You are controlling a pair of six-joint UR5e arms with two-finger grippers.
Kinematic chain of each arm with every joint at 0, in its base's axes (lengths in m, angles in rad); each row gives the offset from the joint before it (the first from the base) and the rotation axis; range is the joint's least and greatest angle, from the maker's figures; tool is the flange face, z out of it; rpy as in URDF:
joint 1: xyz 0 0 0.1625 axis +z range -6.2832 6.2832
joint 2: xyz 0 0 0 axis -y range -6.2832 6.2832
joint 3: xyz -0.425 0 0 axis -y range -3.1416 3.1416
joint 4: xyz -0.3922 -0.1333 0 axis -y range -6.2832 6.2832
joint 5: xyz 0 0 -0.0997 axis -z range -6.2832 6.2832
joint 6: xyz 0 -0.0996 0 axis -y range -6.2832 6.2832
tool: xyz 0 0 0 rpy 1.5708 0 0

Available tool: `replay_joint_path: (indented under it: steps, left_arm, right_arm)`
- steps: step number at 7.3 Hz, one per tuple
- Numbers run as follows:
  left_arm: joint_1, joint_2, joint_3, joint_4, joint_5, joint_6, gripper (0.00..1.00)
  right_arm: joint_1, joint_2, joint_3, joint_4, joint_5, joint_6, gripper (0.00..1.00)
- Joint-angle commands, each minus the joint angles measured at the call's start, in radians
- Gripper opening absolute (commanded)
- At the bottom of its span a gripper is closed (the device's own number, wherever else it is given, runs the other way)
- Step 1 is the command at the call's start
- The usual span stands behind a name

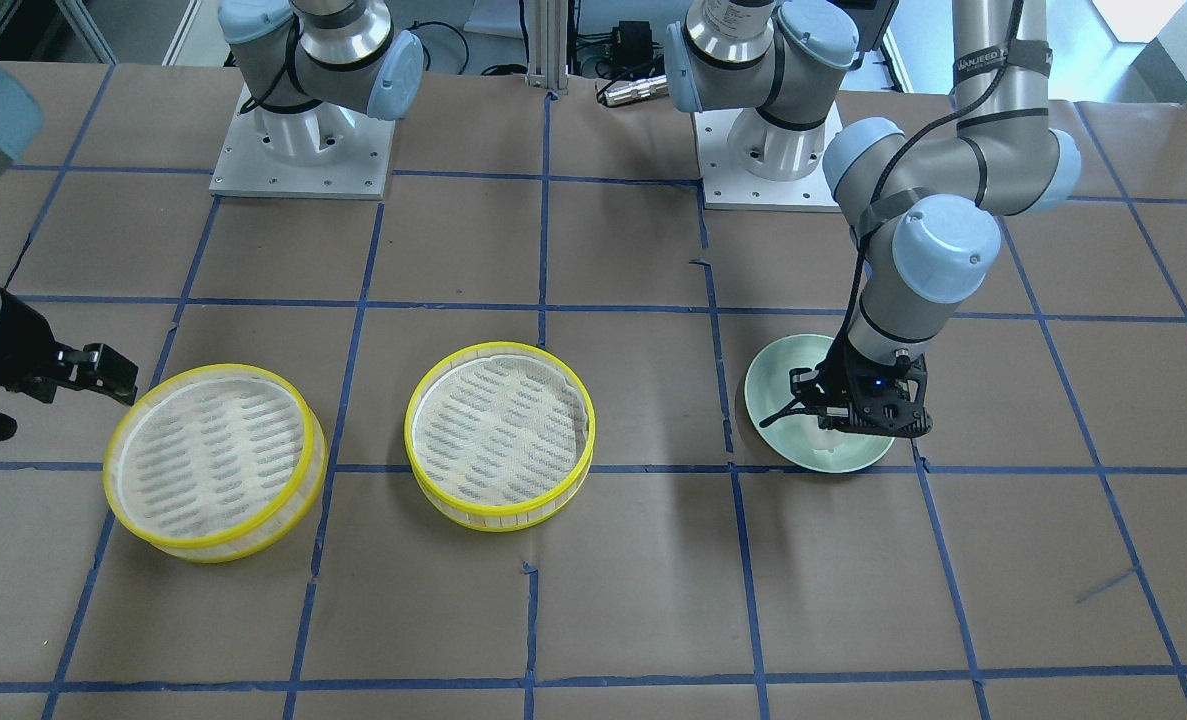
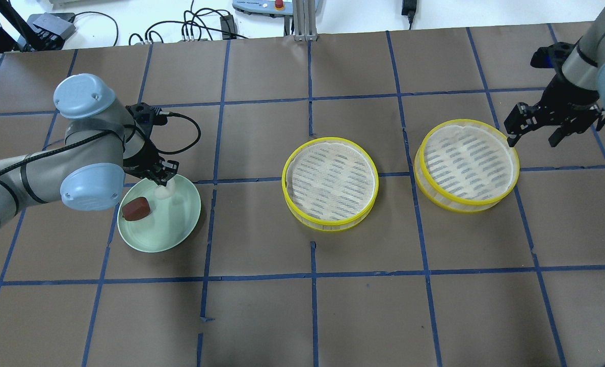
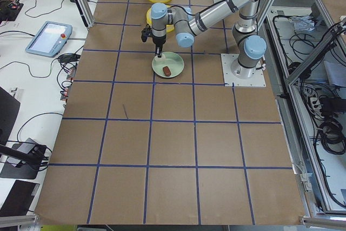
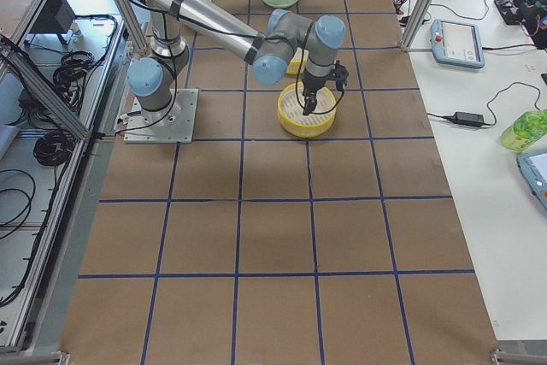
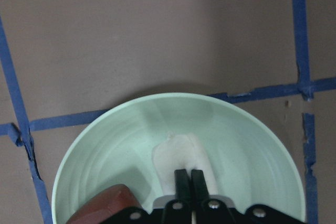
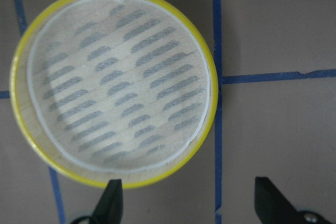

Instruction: Stack buns with steamer

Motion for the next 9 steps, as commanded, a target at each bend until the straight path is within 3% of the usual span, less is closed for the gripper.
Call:
replay_joint_path:
  steps: [1, 2, 3, 5, 7, 8, 9]
  left_arm:
    - [-0.137, 0.054, 0.085, -0.088, -0.023, -0.201, 0.01]
    - [-0.221, 0.03, 0.171, -0.135, -0.055, -0.369, 0.01]
    - [-0.295, 0.012, 0.231, -0.158, -0.106, -0.507, 0.01]
    - [-0.415, -0.036, 0.259, -0.142, -0.112, -0.718, 0.01]
    - [-0.496, -0.109, 0.259, -0.05, -0.144, -0.891, 0.09]
    - [-0.532, -0.142, 0.259, -0.019, -0.146, -0.948, 0.64]
    - [-0.537, -0.148, 0.259, 0.001, -0.145, -0.993, 0.96]
  right_arm:
    - [-0.015, 0.122, 0.055, -0.222, 0.001, -0.046, 0.85]
    - [-0.015, 0.124, 0.059, -0.225, 0.006, -0.046, 0.74]
    - [-0.015, 0.124, 0.059, -0.224, 0.01, -0.046, 0.53]
    - [-0.015, 0.127, 0.059, -0.224, 0.012, -0.046, 0.2]
    - [-0.015, 0.127, 0.057, -0.225, 0.01, -0.047, 0.11]
    - [-0.016, 0.125, 0.052, -0.221, 0.01, -0.047, 0.11]
    - [-0.016, 0.11, 0.04, -0.201, -0.002, -0.047, 0.11]
